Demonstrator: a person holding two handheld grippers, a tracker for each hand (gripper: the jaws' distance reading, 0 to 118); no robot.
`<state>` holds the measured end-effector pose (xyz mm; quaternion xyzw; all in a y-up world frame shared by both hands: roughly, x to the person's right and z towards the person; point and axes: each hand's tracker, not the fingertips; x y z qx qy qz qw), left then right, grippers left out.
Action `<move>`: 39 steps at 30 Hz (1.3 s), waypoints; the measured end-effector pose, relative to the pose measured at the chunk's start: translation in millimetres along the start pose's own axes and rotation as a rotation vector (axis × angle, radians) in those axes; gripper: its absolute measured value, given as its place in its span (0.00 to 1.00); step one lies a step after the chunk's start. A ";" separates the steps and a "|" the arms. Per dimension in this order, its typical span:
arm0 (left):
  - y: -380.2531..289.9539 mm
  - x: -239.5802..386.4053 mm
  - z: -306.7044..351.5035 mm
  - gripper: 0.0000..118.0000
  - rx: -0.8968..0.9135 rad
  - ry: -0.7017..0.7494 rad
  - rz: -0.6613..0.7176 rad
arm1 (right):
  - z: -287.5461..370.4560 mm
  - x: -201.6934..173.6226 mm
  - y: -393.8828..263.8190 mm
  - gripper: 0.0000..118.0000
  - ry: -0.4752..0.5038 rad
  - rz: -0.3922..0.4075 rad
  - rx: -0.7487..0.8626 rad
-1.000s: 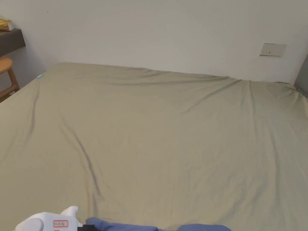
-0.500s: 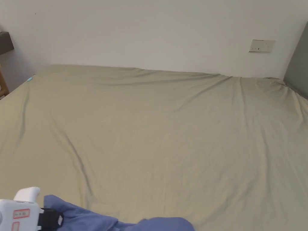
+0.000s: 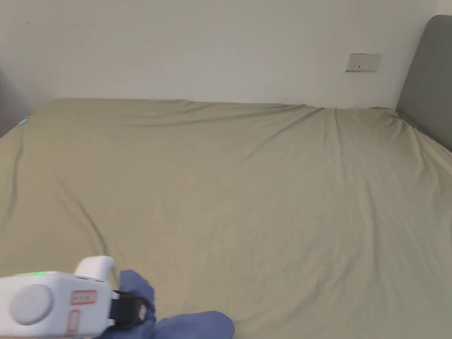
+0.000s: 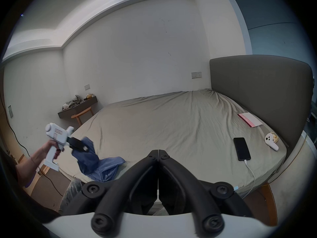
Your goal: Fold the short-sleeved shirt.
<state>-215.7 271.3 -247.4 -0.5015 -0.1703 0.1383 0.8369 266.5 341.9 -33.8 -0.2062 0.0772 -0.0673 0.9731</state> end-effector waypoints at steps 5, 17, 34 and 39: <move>-16.3 39.9 -103.5 0.13 -0.158 -0.007 -0.019 | 13.8 5.8 -2.8 0.01 -0.039 -0.007 0.003; -11.5 5.6 -27.1 0.63 0.130 -0.077 0.213 | 25.2 29.0 -17.4 0.01 -0.123 -0.048 -0.015; -101.9 94.5 -151.4 0.22 0.006 0.030 -0.085 | 13.6 9.6 -28.0 0.01 -0.080 -0.058 -0.043; -91.7 82.5 -138.7 0.22 0.033 -0.040 -0.015 | 18.6 15.1 -34.2 0.01 -0.103 -0.067 -0.059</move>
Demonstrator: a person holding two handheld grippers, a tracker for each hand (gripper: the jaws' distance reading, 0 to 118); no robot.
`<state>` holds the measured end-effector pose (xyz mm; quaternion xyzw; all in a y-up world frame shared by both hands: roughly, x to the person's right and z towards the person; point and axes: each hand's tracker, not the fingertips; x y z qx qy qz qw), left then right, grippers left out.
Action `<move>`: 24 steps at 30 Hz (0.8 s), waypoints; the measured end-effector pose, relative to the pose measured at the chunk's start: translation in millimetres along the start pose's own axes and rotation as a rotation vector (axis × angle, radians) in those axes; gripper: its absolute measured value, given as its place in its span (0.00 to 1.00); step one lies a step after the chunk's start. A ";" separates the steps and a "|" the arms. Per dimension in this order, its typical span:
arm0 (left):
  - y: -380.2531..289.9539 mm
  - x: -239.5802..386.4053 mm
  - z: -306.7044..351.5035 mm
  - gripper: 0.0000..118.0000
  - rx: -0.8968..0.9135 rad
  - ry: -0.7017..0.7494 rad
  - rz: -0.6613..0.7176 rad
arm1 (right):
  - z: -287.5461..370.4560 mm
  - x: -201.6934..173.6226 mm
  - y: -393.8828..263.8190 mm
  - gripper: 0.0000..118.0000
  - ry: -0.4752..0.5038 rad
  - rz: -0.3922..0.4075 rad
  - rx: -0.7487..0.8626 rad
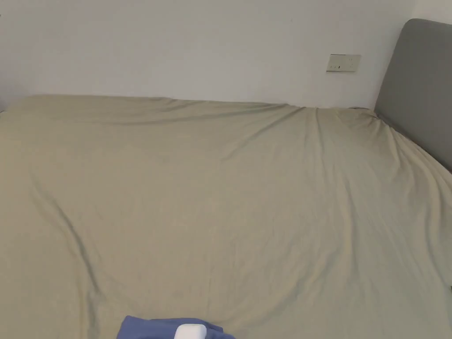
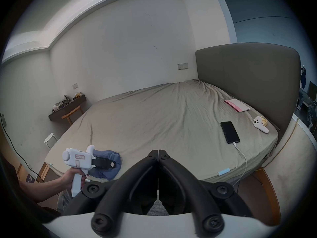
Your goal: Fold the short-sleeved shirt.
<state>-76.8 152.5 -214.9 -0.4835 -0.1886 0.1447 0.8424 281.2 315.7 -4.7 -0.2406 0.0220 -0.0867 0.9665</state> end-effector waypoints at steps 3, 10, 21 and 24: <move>19.0 -21.8 40.9 0.22 0.055 -0.016 0.100 | -0.5 -0.6 4.2 0.01 0.005 -0.002 0.002; 35.6 -92.7 200.3 0.15 0.402 -0.083 0.194 | -20.6 -23.8 28.9 0.01 0.076 0.049 0.047; -26.4 -149.2 270.9 0.07 0.500 0.077 0.326 | -150.9 -162.6 15.7 0.01 0.447 0.224 -0.004; -29.2 -137.2 256.4 0.09 0.451 0.220 0.268 | -223.4 -214.9 -22.6 0.01 0.433 0.312 -0.230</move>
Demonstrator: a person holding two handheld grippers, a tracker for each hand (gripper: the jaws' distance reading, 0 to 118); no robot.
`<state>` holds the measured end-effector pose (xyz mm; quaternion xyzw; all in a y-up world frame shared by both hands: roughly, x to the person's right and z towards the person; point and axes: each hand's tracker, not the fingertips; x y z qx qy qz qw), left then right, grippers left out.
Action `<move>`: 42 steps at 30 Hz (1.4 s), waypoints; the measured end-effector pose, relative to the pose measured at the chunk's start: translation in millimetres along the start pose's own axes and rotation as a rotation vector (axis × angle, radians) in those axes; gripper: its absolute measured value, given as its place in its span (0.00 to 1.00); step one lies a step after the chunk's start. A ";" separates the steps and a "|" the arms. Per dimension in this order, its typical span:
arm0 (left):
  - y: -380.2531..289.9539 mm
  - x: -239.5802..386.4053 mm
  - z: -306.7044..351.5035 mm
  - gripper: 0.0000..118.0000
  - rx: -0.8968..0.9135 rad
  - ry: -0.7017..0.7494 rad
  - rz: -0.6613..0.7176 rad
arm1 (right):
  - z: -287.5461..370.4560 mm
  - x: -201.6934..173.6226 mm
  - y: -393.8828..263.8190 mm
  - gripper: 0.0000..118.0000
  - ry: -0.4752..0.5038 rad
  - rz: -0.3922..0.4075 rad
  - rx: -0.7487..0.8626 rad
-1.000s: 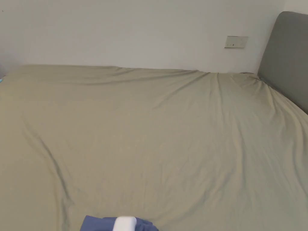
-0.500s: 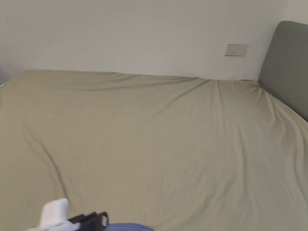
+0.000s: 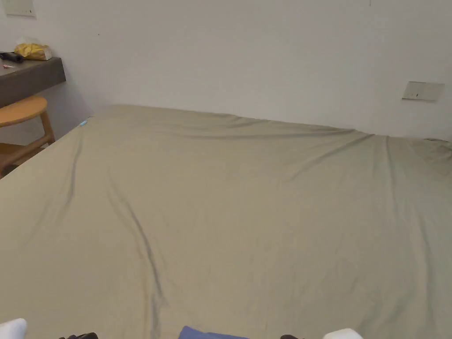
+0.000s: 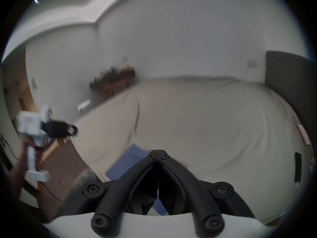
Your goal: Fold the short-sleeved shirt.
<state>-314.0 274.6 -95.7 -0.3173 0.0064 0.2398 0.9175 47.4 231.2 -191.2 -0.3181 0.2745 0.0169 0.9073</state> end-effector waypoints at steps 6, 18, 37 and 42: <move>2.5 3.7 -35.5 0.69 -0.093 -0.102 0.059 | -132.7 -11.9 -84.4 0.00 -0.026 0.127 -0.328; -29.1 5.2 -201.5 0.91 -0.523 -0.380 0.085 | -103.0 31.2 -109.8 0.00 0.139 -0.060 -0.057; -22.0 33.6 -208.7 0.26 -0.523 -0.284 -0.145 | -89.4 32.6 -78.4 0.00 0.191 -0.241 -0.107; 23.0 -36.0 -196.4 0.26 -0.504 -0.123 -0.155 | -62.0 41.1 -58.7 0.00 0.187 -0.310 -0.020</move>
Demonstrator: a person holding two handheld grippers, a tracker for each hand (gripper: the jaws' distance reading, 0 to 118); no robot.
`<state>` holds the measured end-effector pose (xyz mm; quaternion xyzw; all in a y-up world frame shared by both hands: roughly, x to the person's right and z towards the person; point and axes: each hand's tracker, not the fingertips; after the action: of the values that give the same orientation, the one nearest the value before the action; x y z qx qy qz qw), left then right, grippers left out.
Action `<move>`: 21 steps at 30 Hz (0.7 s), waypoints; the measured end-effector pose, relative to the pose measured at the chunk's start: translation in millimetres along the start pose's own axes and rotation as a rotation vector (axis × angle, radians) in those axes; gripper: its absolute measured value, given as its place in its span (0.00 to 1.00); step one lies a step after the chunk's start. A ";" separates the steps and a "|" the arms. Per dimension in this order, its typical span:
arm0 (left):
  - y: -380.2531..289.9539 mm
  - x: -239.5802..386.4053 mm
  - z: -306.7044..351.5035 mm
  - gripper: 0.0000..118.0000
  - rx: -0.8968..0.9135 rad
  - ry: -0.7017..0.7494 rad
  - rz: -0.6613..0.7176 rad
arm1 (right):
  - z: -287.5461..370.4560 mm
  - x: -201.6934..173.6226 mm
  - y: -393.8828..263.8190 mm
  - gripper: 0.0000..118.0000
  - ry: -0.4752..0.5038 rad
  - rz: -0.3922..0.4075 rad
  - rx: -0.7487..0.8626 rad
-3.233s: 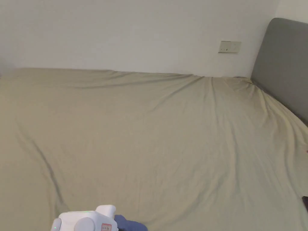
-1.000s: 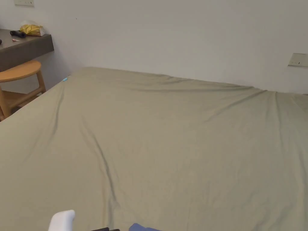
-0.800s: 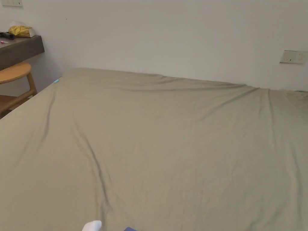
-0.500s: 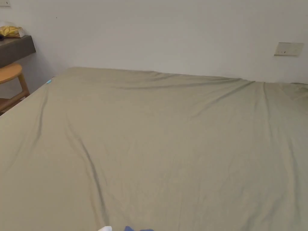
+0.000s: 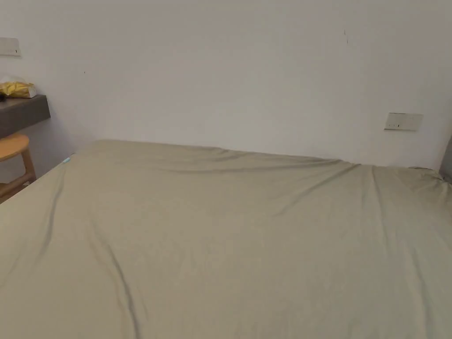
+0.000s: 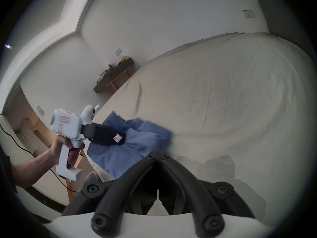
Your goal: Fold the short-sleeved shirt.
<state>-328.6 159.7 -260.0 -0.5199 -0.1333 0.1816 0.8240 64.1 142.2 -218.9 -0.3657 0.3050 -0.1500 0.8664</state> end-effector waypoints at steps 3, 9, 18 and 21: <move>12.3 -64.7 29.6 0.26 -0.012 0.068 0.121 | 11.8 -0.5 8.3 0.00 -0.026 0.032 0.027; 19.8 -170.1 118.0 0.26 0.020 0.322 0.235 | 41.2 5.8 10.6 0.00 -0.083 0.077 0.029; 7.6 -237.8 169.6 0.33 0.040 0.505 0.444 | 73.8 14.9 -26.4 0.00 -0.162 0.009 0.016; 9.3 -221.5 155.3 0.67 0.045 0.670 0.382 | 73.9 13.5 -26.1 0.00 -0.163 0.001 0.013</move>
<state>-592.5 191.9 -209.4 -0.5477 0.2467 0.1547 0.7844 120.7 157.8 -165.2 -0.3709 0.2326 -0.1211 0.8908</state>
